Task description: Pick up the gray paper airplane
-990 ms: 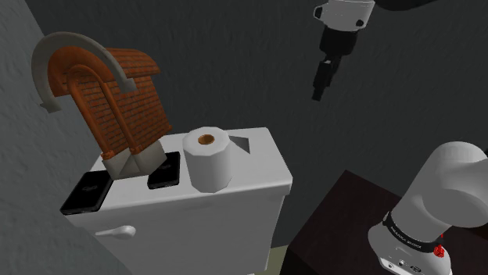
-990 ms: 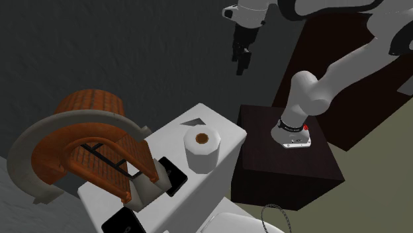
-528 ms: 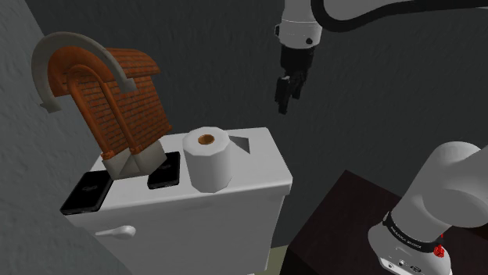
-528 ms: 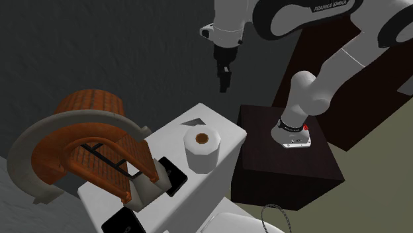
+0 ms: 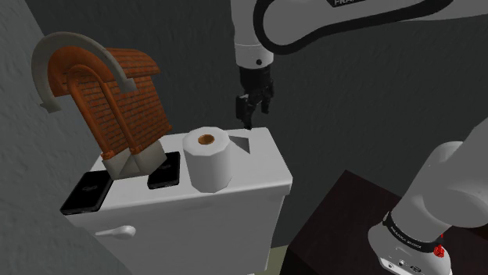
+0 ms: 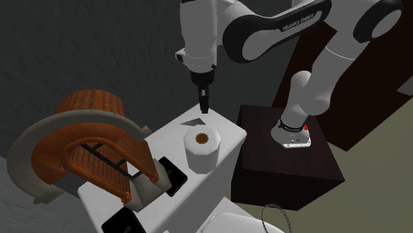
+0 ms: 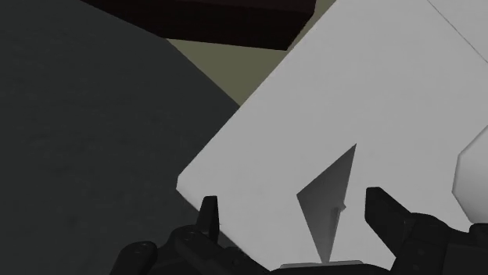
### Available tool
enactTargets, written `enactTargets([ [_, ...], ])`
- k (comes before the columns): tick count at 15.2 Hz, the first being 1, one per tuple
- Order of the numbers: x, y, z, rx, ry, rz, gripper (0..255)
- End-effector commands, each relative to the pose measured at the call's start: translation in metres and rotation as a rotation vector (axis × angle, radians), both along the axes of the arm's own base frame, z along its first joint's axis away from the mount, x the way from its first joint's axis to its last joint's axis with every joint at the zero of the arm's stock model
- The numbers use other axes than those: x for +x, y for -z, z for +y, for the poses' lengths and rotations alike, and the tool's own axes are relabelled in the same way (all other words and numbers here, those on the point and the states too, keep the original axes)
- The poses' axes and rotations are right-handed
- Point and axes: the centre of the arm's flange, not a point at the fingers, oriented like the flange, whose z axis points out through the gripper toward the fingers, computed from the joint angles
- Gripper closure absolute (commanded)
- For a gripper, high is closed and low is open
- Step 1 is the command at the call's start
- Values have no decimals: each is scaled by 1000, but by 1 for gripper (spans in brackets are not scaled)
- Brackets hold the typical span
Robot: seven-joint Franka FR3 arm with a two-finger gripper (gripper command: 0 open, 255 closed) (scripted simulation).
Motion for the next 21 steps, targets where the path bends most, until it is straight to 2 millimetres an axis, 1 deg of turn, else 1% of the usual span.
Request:
enactTargets([
  [1, 20, 14, 21, -1, 8, 16, 0],
  [3, 38, 26, 40, -3, 15, 32, 0],
  [4, 38, 26, 40, -3, 15, 32, 0],
  [10, 38, 58, 40, -3, 15, 32, 0],
  [11, 38, 66, 40, -3, 15, 32, 0],
  [13, 38, 66, 40, -3, 15, 32, 0],
  [14, 38, 66, 40, -3, 15, 32, 255],
  [21, 39, 69, 40, -4, 15, 32, 255],
])
